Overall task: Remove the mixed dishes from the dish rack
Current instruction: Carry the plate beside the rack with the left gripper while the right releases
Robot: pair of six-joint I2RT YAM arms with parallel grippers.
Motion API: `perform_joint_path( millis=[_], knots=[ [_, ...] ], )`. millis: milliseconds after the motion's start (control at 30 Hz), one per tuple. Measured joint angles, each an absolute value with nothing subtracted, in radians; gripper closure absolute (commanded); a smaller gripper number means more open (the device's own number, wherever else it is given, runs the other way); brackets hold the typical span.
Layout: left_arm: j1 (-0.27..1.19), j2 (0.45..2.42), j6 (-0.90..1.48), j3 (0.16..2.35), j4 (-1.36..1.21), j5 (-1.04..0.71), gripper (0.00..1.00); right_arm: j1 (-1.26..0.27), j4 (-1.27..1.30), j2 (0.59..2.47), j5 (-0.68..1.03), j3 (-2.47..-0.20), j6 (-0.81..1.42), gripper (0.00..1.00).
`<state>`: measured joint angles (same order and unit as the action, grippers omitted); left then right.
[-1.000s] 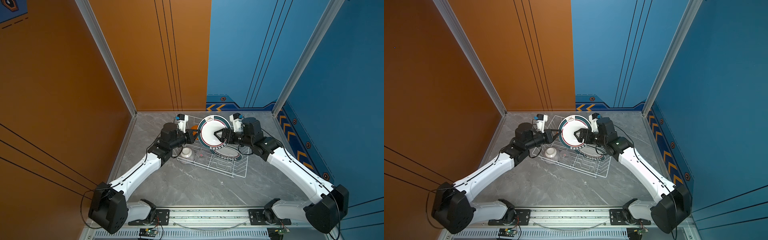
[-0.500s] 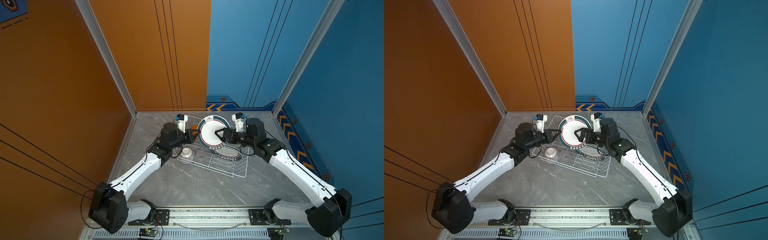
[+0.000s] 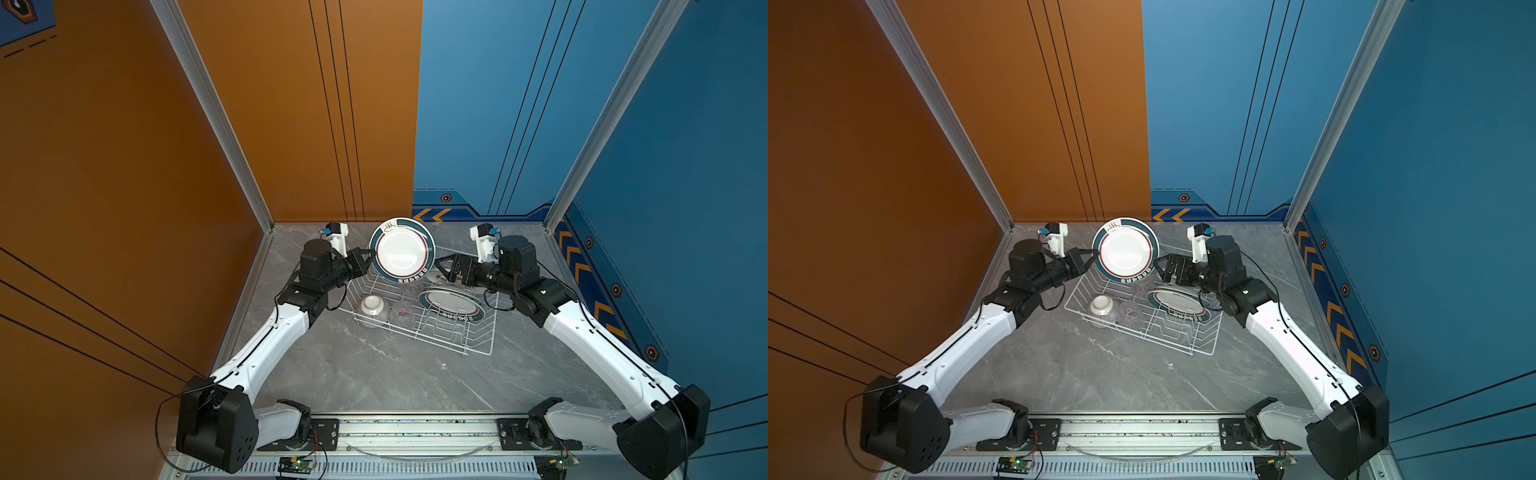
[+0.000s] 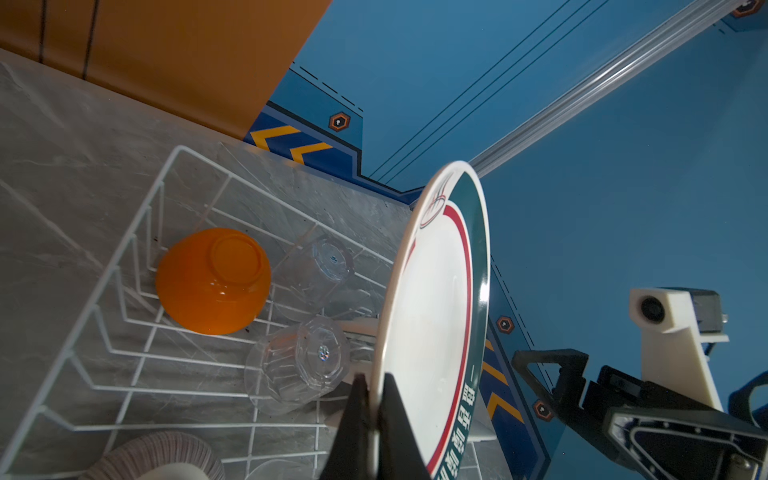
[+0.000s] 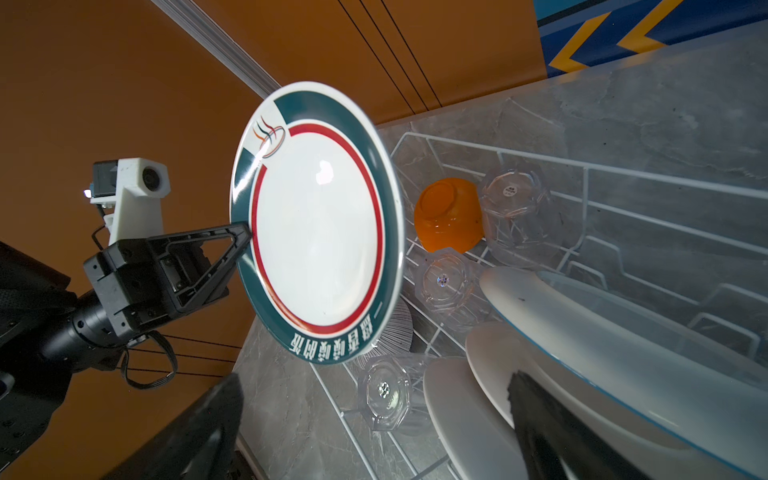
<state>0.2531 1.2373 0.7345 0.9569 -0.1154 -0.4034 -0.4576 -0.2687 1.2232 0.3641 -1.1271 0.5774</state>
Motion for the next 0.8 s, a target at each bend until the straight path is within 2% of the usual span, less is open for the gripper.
perform_joint_path(
  millis=[333, 533, 800],
  knots=[
    [-0.068, 1.098, 0.787, 0.909, -0.08, -0.361, 1.0, -0.458, -0.289, 1.072, 0.363, -1.003, 0.574, 0.0],
    [-0.271, 1.03, 0.841, 0.786, -0.062, -0.356, 1.0, -0.459, -0.334, 0.981, 0.363, -0.951, 0.573, 0.0],
    [-0.36, 0.934, 0.834, 0.621, 0.029, -0.34, 1.0, -0.465, -0.383, 0.941, 0.355, -0.912, 0.561, 0.0]
  ],
)
